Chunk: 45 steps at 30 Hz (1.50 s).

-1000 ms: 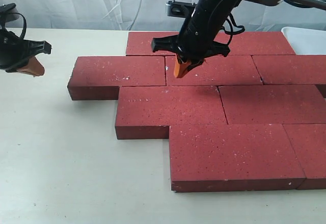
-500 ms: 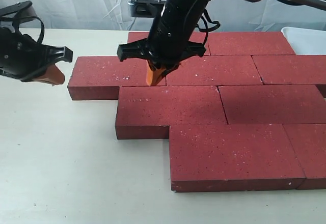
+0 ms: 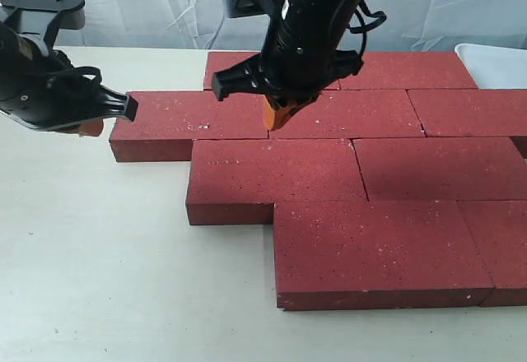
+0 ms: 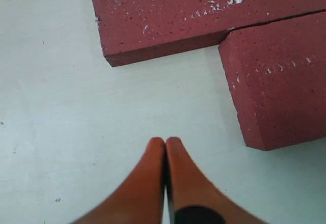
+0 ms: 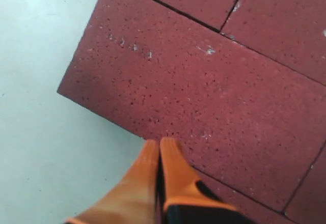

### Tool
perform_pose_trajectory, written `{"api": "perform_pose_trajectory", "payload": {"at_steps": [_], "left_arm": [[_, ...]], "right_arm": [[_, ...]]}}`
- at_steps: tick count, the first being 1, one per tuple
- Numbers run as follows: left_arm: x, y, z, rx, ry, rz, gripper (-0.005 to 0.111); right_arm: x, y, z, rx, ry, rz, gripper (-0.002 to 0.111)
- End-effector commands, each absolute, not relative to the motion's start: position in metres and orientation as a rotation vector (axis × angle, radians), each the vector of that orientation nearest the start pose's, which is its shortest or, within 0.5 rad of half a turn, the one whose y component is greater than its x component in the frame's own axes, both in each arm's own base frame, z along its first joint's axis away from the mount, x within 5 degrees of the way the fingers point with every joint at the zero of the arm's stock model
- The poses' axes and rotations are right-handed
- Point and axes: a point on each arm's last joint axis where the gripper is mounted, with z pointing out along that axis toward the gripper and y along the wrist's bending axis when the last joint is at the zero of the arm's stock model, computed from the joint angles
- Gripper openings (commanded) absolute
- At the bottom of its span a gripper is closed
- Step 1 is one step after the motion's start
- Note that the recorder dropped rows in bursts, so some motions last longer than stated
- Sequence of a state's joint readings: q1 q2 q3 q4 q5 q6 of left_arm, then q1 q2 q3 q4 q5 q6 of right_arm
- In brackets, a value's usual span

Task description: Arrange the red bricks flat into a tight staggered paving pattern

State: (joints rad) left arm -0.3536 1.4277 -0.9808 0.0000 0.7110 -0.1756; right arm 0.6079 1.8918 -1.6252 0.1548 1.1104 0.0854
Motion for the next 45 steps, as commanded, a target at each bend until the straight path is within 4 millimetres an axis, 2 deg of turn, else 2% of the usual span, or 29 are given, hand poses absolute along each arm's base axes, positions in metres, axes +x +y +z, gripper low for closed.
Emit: {"api": "perform_pose_trajectory", "payload": {"at_steps": [1, 7, 10, 11, 14, 16, 19, 22, 27, 45], "left_arm": [[0.263, -0.099, 0.262, 0.240, 2.652, -0.179, 0.000], [0.262, -0.099, 0.262, 0.240, 2.659, -0.177, 0.000], [0.263, -0.099, 0.262, 0.240, 2.655, -0.178, 0.000], [0.263, -0.099, 0.262, 0.242, 2.654, -0.178, 0.000], [0.263, -0.099, 0.262, 0.242, 2.654, -0.178, 0.000], [0.263, -0.099, 0.262, 0.242, 2.654, -0.178, 0.000], [0.263, -0.099, 0.262, 0.242, 2.654, -0.178, 0.000], [0.263, -0.099, 0.262, 0.242, 2.654, -0.178, 0.000], [0.263, -0.099, 0.262, 0.242, 2.654, -0.178, 0.000], [0.263, -0.099, 0.262, 0.245, 2.654, -0.177, 0.000]], "right_arm": [[0.319, 0.207, 0.272, -0.559, 2.788, 0.350, 0.000], [0.313, 0.144, 0.272, -0.324, 2.788, 0.332, 0.000], [0.305, 0.103, 0.275, -0.206, 2.776, 0.358, 0.000], [0.300, 0.084, 0.278, -0.143, 2.767, 0.377, 0.000], [0.287, 0.038, 0.288, 0.015, 2.714, 0.296, 0.000], [0.276, 0.017, 0.297, 0.055, 2.682, 0.200, 0.000], [0.259, 0.011, 0.309, 0.046, 2.620, 0.144, 0.000], [0.237, 0.012, 0.320, 0.059, 2.490, 0.163, 0.000], [0.195, 0.007, 0.332, 0.022, 2.360, 0.088, 0.000], [0.102, 0.001, 0.354, -0.019, 1.936, 0.003, 0.000]]}}
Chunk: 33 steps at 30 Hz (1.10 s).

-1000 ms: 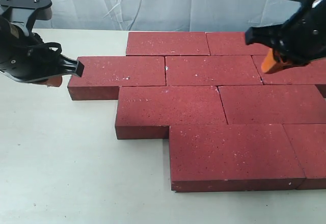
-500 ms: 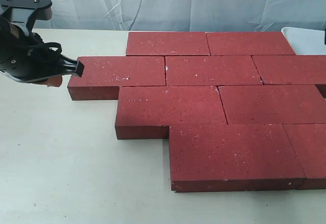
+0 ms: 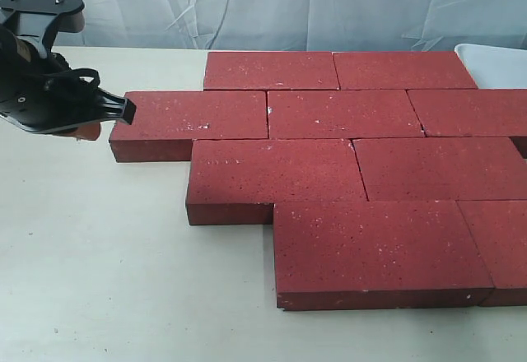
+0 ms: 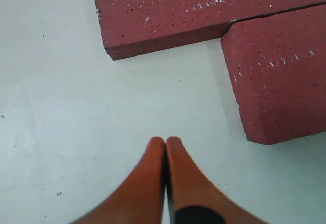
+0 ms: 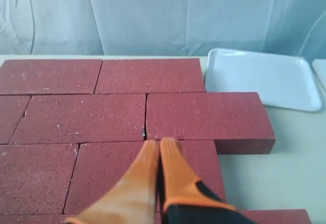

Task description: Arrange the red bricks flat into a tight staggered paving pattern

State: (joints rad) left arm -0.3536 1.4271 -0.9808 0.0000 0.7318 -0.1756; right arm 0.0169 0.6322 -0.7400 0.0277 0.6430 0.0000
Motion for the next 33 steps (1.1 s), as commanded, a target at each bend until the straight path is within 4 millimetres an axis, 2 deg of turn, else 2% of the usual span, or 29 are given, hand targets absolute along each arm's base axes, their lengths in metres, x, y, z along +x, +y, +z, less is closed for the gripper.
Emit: {"api": "perform_pose_trajectory", "payload": {"at_steps": [1, 10, 20, 27, 33], "left_arm": [[0.263, -0.099, 0.262, 0.245, 2.654, -0.177, 0.000], [0.263, -0.099, 0.262, 0.245, 2.654, -0.177, 0.000], [0.263, -0.099, 0.262, 0.248, 2.654, -0.176, 0.000], [0.263, -0.100, 0.262, 0.248, 2.650, -0.177, 0.000], [0.266, -0.100, 0.263, 0.245, 2.620, -0.187, 0.000]], "right_arm": [[0.097, 0.001, 0.354, -0.019, 1.916, 0.003, 0.000], [0.054, -0.002, 0.349, -0.031, 1.770, -0.043, 0.000], [0.006, -0.003, 0.325, -0.030, 1.564, -0.066, 0.000], [0.014, -0.005, 0.306, -0.046, 1.583, -0.116, 0.000], [0.015, -0.004, 0.308, -0.050, 1.532, -0.114, 0.000]]}}
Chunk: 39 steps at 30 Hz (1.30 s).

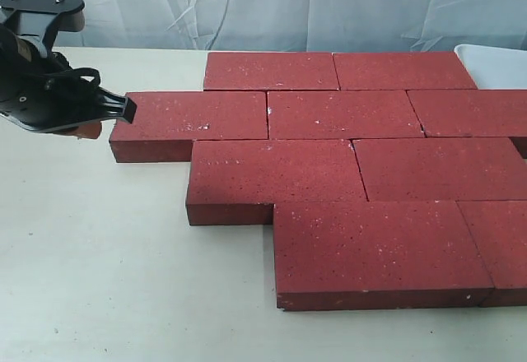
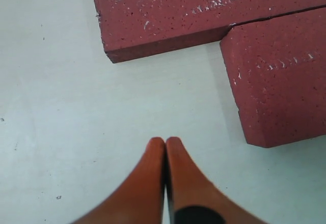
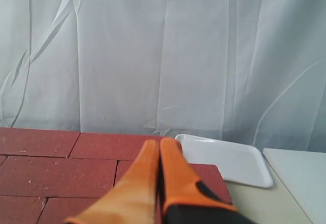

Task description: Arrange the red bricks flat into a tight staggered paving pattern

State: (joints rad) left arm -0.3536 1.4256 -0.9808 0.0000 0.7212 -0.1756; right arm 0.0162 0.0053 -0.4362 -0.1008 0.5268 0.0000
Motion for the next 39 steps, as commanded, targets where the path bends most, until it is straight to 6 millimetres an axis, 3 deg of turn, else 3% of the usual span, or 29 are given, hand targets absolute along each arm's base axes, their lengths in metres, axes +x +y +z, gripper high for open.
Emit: {"api": "perform_pose_trajectory", "payload": {"at_steps": [1, 39], "left_arm": [[0.2658, -0.1005, 0.2631, 0.245, 2.618, -0.187, 0.000], [0.2674, -0.1012, 0.2641, 0.243, 2.595, -0.194, 0.000]], "right_arm": [[0.0154, -0.0045, 0.3082, -0.049, 1.534, -0.114, 0.000], [0.0155, -0.0042, 0.3073, -0.040, 1.544, -0.099, 0.000]]}}
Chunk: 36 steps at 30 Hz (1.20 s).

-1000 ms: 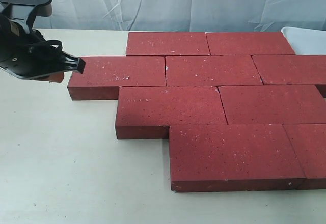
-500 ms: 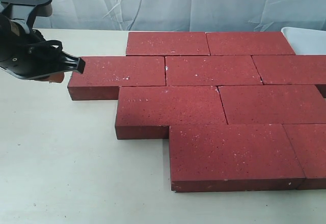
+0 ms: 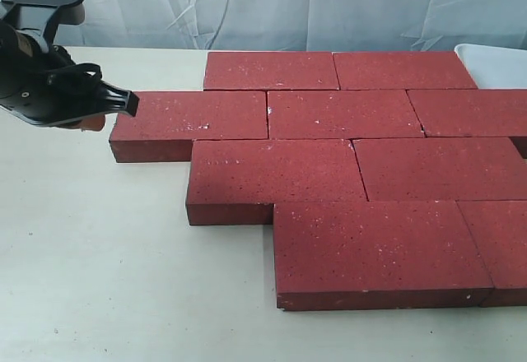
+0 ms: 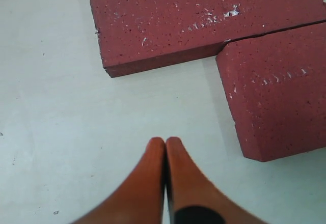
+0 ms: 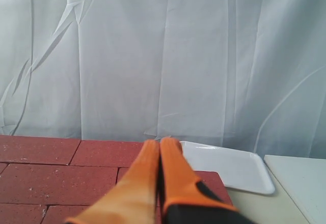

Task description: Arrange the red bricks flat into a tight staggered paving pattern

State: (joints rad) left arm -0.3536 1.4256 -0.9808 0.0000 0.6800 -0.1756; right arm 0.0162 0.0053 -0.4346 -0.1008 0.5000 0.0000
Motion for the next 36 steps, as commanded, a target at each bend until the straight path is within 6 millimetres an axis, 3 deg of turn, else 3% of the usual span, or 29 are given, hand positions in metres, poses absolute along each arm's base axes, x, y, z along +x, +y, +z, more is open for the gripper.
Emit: {"api": "perform_pose_trajectory", "payload": {"at_steps": [1, 8, 21, 36], "left_arm": [[0.267, -0.101, 0.264, 0.243, 2.595, -0.194, 0.000], [0.267, -0.101, 0.264, 0.243, 2.595, -0.194, 0.000], [0.267, -0.101, 0.264, 0.243, 2.595, -0.194, 0.000], [0.268, -0.101, 0.265, 0.241, 2.584, -0.198, 0.000]], "right_arm": [[0.015, -0.004, 0.307, -0.040, 1.544, -0.099, 0.000], [0.019, -0.004, 0.300, -0.043, 1.564, -0.099, 0.000], [0.043, -0.002, 0.228, -0.093, 1.782, -0.061, 0.000], [0.053, 0.000, 0.179, -0.108, 1.859, -0.057, 0.000]]}}
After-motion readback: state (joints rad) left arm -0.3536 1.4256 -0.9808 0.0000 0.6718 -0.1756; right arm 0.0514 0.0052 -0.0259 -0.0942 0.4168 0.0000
